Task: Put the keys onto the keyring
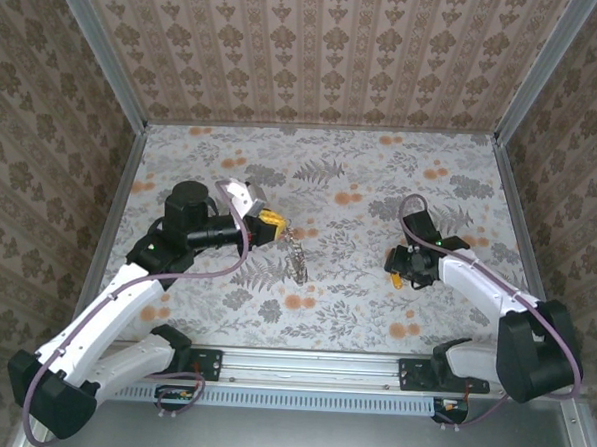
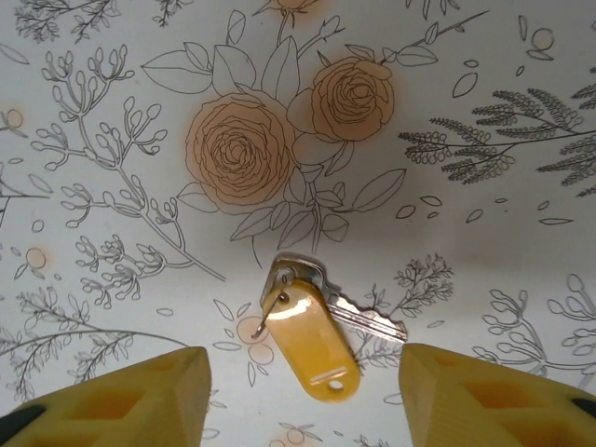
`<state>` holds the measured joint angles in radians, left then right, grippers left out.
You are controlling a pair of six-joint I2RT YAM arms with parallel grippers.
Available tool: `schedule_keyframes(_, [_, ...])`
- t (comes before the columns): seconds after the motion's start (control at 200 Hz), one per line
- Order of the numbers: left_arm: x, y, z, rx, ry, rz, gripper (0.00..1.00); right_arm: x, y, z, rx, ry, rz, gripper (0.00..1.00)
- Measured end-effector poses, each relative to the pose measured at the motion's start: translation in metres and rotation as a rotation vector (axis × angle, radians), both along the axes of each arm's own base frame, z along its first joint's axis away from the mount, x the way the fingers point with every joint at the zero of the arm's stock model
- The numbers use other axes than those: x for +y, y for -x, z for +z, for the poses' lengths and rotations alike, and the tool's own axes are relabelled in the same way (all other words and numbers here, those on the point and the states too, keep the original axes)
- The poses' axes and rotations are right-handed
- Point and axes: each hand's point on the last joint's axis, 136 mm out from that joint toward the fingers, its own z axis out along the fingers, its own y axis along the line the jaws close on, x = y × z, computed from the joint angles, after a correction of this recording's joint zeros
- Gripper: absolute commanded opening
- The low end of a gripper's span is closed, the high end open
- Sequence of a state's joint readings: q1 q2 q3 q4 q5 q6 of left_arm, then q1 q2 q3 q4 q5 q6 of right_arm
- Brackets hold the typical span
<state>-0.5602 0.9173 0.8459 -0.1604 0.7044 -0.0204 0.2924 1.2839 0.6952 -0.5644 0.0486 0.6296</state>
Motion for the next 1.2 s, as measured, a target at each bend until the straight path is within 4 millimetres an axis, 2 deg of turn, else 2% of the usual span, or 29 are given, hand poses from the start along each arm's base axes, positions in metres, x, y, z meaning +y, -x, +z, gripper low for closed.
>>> schedule_keyframes(0.245, [0.000,-0.002,0.003,0.009,0.025,0.003,0.00,0.004,0.000,-0.017,0.046,0.041,0.023,0.36])
schedule_keyframes(0.46, [0.001,-0.003,0.005,0.013,0.033,0.004,0.00,0.007,-0.008,-0.015,0.015,0.051,0.030,0.28])
schedule_keyframes(0.67, [0.000,-0.002,0.005,0.016,0.036,-0.005,0.00,0.009,-0.011,-0.025,0.028,0.059,0.036,0.25])
schedule_keyframes(0.99, [0.000,-0.002,0.005,0.016,0.035,-0.005,0.00,0.011,-0.013,-0.025,0.023,0.057,0.042,0.14])
schedule_keyframes(1.2, [0.000,-0.002,0.005,0.016,0.036,-0.005,0.00,0.011,-0.012,-0.025,0.024,0.058,0.043,0.16])
